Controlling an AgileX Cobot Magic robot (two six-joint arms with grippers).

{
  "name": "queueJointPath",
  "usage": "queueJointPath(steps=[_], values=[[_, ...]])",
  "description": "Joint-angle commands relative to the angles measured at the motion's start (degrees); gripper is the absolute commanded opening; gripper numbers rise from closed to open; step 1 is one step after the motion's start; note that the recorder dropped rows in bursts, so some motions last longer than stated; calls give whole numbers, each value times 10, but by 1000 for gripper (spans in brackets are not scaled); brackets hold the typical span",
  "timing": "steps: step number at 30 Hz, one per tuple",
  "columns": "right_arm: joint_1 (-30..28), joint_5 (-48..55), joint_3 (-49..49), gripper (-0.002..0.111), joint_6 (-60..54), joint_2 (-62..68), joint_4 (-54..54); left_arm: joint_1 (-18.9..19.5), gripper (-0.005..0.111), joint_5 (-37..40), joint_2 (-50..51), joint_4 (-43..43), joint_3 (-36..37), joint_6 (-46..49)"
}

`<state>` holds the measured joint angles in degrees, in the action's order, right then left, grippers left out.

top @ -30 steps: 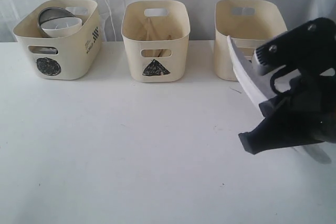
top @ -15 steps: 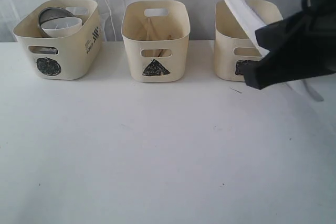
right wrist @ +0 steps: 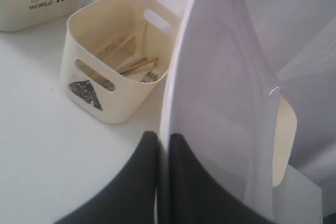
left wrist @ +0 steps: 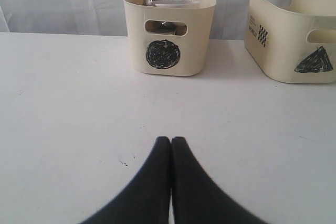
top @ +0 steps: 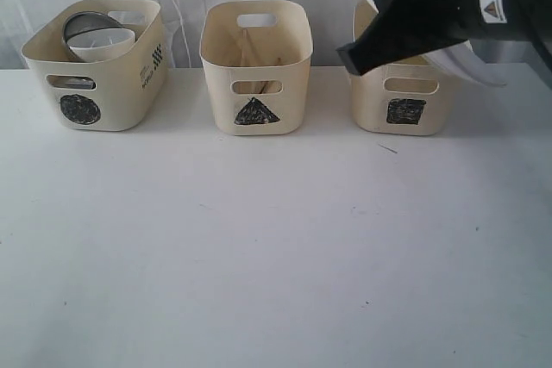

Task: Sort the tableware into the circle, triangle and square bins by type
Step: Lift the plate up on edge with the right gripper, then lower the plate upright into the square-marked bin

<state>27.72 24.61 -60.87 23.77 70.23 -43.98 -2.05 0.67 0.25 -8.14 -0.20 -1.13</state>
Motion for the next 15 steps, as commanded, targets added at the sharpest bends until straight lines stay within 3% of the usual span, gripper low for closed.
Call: queueJointPath(steps=[1, 15], values=[[-52, -91, -40, 0, -8, 44, -28, 2, 0, 1, -3, -3, 2, 0], [-134, -229, -142, 0, 50, 210, -20, 2, 0, 1, -3, -3, 2, 0]])
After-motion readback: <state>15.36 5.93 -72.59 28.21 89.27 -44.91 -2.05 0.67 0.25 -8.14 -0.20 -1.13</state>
